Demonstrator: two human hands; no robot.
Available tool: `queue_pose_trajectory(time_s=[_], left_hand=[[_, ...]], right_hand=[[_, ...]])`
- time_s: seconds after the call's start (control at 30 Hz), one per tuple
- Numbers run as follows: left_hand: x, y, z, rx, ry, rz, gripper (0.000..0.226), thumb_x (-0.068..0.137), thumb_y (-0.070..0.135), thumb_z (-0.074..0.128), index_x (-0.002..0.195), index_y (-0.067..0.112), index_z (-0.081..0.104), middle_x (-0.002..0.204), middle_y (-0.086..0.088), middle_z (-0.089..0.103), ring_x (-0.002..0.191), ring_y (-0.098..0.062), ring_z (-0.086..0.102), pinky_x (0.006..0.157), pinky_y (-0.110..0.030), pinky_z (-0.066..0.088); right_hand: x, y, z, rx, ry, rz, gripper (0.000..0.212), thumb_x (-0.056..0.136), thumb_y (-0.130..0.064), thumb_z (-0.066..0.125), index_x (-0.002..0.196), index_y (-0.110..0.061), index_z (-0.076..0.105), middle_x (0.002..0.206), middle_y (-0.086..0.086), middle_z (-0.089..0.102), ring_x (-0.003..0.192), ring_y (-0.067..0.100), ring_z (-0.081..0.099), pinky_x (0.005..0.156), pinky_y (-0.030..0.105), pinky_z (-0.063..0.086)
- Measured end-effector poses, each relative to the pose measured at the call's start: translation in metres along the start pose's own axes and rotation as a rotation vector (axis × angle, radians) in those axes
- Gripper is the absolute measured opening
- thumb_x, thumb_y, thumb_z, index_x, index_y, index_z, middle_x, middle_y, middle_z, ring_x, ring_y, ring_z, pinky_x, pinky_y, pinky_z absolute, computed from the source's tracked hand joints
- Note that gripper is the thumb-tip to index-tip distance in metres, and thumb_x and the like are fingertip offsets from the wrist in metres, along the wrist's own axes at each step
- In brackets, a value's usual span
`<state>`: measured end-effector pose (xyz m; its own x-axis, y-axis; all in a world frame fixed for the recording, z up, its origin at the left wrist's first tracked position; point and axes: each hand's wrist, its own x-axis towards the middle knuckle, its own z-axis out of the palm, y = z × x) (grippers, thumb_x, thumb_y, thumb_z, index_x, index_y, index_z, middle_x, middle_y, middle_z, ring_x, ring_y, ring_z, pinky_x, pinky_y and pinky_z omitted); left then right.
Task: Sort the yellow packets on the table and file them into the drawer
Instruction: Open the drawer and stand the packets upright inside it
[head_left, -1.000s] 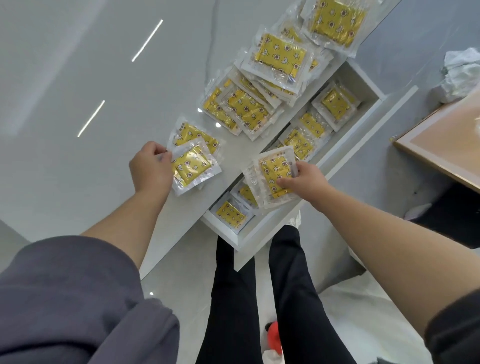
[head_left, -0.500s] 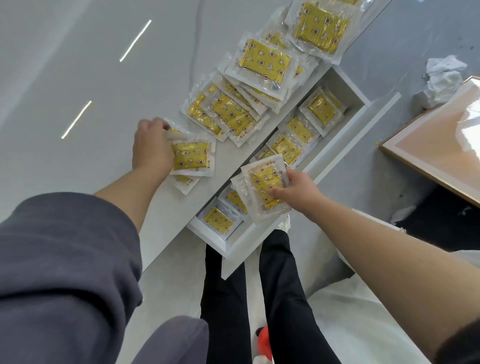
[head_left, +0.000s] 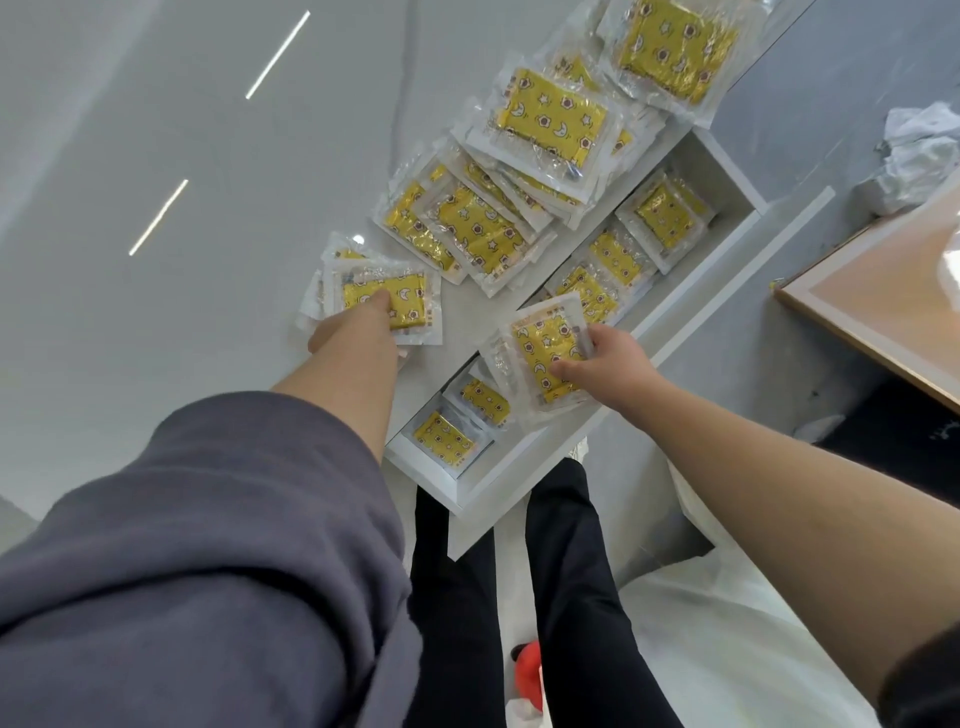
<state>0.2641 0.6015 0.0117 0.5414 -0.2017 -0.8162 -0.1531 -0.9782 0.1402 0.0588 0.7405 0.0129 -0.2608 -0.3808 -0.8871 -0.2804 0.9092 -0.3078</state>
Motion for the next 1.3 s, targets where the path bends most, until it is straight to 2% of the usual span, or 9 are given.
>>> queue_pose_trajectory(time_s=[0.13,0.2,0.33,0.47,0.63,0.83,0.9,1.03,1.3], left_hand=[[-0.011,0.002,-0.002,-0.135,0.041,0.026,0.066,0.074,0.029,0.083,0.130,0.011,0.054,0.119,-0.002,0.061,0.108,-0.022,0.060,0.081,-0.031,0.050],[-0.010,-0.006,-0.004,-0.152,0.056,0.132,0.045,0.076,0.022,0.080,0.117,0.015,0.062,0.107,-0.001,0.066,0.099,-0.023,0.066,0.072,-0.032,0.053],[-0.034,-0.042,-0.004,0.092,-0.037,0.494,0.024,0.083,0.028,0.071,0.103,0.018,0.063,0.098,0.007,0.065,0.093,-0.013,0.065,0.082,-0.030,0.050],[-0.063,-0.099,0.007,0.307,-0.217,0.704,0.016,0.088,0.028,0.068,0.098,0.027,0.055,0.083,0.020,0.055,0.078,0.005,0.055,0.067,-0.013,0.041],[-0.035,-0.152,0.045,0.372,-0.247,0.565,0.003,0.090,0.021,0.064,0.089,0.019,0.062,0.078,0.013,0.061,0.070,0.002,0.055,0.051,-0.008,0.035],[-0.002,-0.151,0.105,0.196,-0.325,0.409,0.014,0.090,0.015,0.065,0.080,0.024,0.061,0.078,0.011,0.062,0.074,-0.007,0.060,0.050,-0.015,0.041],[0.008,-0.148,0.123,0.293,-0.334,0.408,0.002,0.091,0.017,0.065,0.090,0.019,0.064,0.080,0.010,0.061,0.073,-0.008,0.058,0.054,-0.015,0.041],[0.034,-0.151,0.123,0.616,-0.180,0.353,0.042,0.089,0.024,0.067,0.124,0.003,0.057,0.118,-0.014,0.063,0.104,-0.031,0.062,0.074,-0.029,0.046],[0.073,-0.165,0.071,0.942,-0.179,0.446,0.049,0.093,0.021,0.060,0.138,0.009,0.046,0.130,-0.012,0.055,0.116,-0.031,0.055,0.082,-0.033,0.043]], right_hand=[[0.007,0.006,-0.004,0.009,0.006,0.007,0.039,0.084,-0.033,0.074,0.110,-0.008,0.058,0.088,-0.004,0.048,0.083,0.019,0.047,0.071,0.030,0.040],[0.005,0.008,-0.008,-0.016,0.019,0.017,0.023,0.087,-0.028,0.072,0.088,-0.014,0.054,0.077,-0.004,0.047,0.070,0.017,0.048,0.058,0.024,0.036],[0.009,0.014,-0.021,-0.110,0.010,0.001,0.060,0.086,-0.031,0.072,0.135,-0.007,0.048,0.118,0.000,0.056,0.117,0.030,0.055,0.084,0.031,0.044],[0.024,0.024,-0.049,-0.131,0.073,-0.006,0.070,0.087,-0.032,0.070,0.146,-0.012,0.040,0.144,0.007,0.049,0.126,0.028,0.051,0.093,0.035,0.045],[0.048,0.036,-0.071,-0.133,0.162,-0.053,0.062,0.084,-0.034,0.072,0.137,-0.012,0.050,0.131,0.008,0.060,0.116,0.029,0.058,0.095,0.044,0.051],[0.075,0.047,-0.078,-0.200,0.204,-0.140,0.051,0.089,-0.029,0.068,0.133,-0.010,0.051,0.117,0.004,0.058,0.111,0.025,0.057,0.083,0.032,0.045],[0.082,0.050,-0.075,-0.248,0.211,-0.180,0.062,0.088,-0.033,0.070,0.140,-0.009,0.046,0.132,0.008,0.056,0.122,0.027,0.053,0.093,0.035,0.045],[0.084,0.050,-0.064,-0.287,0.166,-0.211,0.064,0.086,-0.034,0.071,0.141,-0.012,0.046,0.135,0.006,0.056,0.123,0.026,0.054,0.097,0.038,0.046],[0.089,0.043,-0.028,-0.296,0.045,-0.200,0.071,0.088,-0.029,0.071,0.148,-0.010,0.037,0.144,0.007,0.048,0.130,0.027,0.049,0.099,0.034,0.042]])
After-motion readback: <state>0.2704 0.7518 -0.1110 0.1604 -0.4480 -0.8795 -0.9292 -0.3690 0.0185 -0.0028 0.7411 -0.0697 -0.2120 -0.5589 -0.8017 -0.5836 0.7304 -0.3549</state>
